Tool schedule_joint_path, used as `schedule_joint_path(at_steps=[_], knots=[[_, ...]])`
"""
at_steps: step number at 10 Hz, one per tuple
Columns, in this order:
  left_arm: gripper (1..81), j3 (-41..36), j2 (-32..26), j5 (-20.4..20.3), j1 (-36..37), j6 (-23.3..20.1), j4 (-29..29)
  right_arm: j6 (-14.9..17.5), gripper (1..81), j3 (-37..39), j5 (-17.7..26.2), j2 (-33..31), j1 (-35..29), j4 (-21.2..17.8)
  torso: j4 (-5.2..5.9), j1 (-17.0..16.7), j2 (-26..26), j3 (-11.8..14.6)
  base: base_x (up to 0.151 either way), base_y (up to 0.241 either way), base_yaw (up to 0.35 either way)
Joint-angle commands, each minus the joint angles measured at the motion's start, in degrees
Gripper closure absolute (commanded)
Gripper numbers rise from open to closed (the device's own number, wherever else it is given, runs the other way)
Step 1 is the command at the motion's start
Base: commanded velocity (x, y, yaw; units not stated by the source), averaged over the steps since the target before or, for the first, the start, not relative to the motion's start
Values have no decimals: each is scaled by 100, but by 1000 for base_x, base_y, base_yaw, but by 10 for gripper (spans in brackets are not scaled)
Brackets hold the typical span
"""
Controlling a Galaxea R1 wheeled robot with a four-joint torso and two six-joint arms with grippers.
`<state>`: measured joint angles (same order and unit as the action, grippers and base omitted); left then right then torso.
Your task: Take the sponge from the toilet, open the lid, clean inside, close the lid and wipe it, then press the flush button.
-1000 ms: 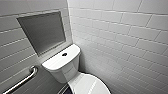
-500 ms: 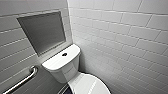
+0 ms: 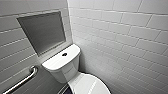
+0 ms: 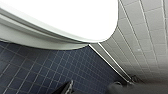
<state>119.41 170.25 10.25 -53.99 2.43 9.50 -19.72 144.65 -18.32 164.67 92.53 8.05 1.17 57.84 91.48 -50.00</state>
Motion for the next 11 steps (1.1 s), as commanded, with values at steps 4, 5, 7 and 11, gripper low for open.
schedule_joint_path(at_steps=[4,5,7,11], knots=[[10,319,377,-40,736,-5,562,-5,811,-17,426,25,-10,74,0,0,0,0,0,0,0],[10,461,440,-50,754,-5,562,-14,811,-17,426,25,-1,74,0,0,0,0,0,0,0],[10,830,615,-164,763,-5,615,-31,811,36,426,25,17,57,0,0,0,0,0,0,0],[10,1084,730,-374,789,196,738,-40,811,36,426,33,25,48,0,0,0,0,0,0,0]])
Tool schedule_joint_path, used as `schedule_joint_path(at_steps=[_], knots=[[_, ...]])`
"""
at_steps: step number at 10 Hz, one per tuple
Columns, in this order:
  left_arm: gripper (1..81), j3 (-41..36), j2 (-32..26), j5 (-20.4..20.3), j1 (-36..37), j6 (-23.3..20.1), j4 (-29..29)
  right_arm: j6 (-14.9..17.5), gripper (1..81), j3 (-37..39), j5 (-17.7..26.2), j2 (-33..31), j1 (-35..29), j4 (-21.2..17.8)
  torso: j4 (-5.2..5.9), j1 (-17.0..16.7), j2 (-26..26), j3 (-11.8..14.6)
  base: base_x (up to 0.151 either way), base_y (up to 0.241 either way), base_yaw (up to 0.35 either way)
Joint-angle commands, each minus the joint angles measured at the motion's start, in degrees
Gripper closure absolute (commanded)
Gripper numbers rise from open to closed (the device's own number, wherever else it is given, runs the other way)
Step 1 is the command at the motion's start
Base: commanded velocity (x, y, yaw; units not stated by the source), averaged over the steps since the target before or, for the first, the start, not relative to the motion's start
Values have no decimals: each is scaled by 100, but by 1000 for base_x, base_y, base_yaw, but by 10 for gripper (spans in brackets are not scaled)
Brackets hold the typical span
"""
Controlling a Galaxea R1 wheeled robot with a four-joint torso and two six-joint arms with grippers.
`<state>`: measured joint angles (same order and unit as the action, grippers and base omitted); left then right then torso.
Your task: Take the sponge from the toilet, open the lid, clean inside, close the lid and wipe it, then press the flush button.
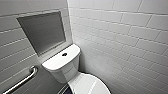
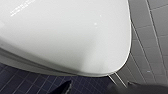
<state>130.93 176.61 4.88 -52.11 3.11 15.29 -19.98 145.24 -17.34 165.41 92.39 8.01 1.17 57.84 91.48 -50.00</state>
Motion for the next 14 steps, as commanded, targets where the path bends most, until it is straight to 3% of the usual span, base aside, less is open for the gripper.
schedule_joint_path(at_steps=[1,6,10,14], knots=[[10,-14,95,92,619,269,168,-15,811,-23,327,-41,47,52,0,0,0,0,0,0,0],[10,109,147,-4,751,805,168,3,811,-23,327,21,39,60,0,0,0,0,0,0,0],[10,4,174,48,803,805,176,-6,811,-5,345,47,-23,60,0,0,0,0,0,0,0],[10,-690,-195,22,856,858,317,3,811,-5,345,64,-58,60,0,0,0,0,0,0,0]])
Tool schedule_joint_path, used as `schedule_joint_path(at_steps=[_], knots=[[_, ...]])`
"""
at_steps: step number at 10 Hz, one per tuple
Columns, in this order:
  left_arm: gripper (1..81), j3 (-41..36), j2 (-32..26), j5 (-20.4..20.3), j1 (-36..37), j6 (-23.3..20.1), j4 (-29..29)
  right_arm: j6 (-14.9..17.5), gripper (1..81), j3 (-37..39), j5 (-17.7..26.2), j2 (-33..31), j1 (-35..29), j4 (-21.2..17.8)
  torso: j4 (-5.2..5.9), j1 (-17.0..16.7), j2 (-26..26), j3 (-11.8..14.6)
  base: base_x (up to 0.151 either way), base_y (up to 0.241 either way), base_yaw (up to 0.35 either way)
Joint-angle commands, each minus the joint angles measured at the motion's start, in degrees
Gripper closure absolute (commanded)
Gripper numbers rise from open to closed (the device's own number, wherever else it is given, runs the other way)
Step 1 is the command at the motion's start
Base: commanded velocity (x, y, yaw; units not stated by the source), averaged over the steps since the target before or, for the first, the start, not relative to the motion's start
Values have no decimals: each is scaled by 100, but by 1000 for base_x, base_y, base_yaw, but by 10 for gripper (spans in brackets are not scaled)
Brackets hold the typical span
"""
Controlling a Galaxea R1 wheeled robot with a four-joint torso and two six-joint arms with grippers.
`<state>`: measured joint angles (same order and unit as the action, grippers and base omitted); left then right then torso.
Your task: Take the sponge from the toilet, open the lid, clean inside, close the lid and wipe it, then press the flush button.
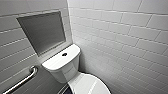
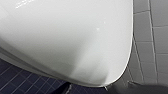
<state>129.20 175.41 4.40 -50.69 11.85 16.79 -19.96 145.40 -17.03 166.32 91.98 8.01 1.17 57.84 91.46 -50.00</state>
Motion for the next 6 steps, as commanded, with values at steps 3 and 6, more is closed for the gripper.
schedule_joint_path(at_steps=[3,6], knots=[[10,-423,-111,61,722,-7,482,-8,811,-21,376,-26,-25,60,0,0,2,0,0,0,0],[10,88,65,140,714,-16,756,-17,811,-12,385,-26,-34,52,0,0,0,0,0,0,0]])
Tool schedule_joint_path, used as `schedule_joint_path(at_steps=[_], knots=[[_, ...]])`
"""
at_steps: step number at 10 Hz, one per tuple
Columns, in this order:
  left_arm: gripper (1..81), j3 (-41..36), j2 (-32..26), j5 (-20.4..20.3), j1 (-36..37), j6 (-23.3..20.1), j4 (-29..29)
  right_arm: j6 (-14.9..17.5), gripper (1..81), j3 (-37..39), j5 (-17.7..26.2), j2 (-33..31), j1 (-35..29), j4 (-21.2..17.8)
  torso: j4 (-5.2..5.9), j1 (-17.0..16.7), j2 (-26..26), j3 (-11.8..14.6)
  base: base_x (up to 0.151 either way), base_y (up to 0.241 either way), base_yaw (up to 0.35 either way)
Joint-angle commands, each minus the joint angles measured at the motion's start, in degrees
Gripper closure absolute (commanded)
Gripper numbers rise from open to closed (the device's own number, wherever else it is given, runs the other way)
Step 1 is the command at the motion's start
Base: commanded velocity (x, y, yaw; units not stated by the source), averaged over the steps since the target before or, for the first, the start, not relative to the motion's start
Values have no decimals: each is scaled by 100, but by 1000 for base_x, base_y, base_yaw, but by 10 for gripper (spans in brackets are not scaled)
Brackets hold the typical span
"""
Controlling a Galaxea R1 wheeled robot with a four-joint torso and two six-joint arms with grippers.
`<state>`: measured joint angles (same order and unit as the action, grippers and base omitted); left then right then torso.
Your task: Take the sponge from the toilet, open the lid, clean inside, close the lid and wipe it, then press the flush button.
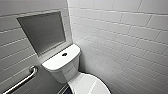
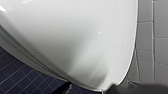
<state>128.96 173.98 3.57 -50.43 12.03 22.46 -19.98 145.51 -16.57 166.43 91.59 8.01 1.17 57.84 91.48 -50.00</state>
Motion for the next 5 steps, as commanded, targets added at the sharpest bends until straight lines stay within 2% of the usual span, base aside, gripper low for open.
schedule_joint_path(at_steps=[1,5], knots=[[10,242,295,223,679,-34,163,-32,811,-23,330,-37,5,52,0,0,0,0,0,0,0],[10,288,392,214,732,-26,171,-32,811,-23,330,-28,5,52,0,0,0,0,0,0,0]])
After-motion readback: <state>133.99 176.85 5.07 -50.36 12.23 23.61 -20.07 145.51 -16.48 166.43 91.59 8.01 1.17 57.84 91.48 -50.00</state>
